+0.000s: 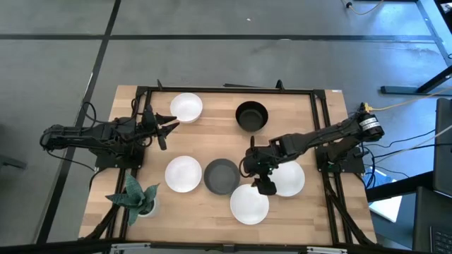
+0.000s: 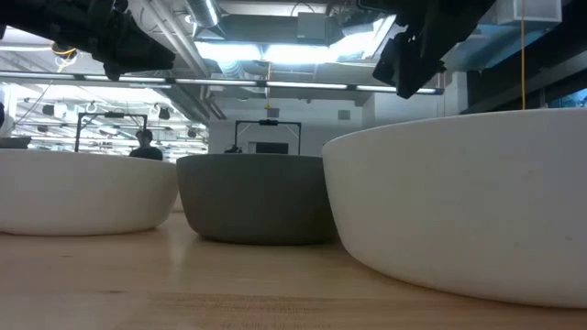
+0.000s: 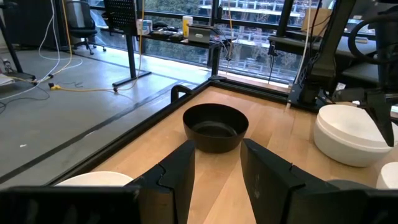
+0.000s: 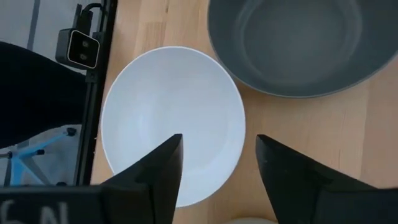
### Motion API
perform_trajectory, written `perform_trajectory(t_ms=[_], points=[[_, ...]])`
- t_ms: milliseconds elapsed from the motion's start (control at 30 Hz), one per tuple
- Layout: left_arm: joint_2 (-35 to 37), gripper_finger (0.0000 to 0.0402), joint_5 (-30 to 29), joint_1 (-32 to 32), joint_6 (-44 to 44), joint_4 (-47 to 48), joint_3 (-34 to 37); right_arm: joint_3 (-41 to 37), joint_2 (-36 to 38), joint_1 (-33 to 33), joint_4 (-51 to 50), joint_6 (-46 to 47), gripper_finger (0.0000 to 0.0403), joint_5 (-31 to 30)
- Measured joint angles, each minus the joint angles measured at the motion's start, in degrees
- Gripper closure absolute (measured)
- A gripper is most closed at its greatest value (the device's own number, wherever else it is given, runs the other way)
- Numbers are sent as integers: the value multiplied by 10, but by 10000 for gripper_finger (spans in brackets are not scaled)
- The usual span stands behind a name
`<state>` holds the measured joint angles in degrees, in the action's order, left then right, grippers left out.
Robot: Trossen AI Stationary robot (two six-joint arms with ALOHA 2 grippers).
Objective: Nest bowls inside each other
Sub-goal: Stack the white bowl on the white bowl
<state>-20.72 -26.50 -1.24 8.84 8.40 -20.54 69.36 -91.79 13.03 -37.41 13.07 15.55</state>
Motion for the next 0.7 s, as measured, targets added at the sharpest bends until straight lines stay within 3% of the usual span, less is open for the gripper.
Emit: perform_trajectory(t_ms=[367,533,700], points=[[0,278,0,0,0,0,0,0,0,1,0,35,123,7],[0,278,0,0,0,0,0,0,0,14,11,46,111,5],[0,278,0,0,0,0,0,0,-1,44,17,27,117,-72]])
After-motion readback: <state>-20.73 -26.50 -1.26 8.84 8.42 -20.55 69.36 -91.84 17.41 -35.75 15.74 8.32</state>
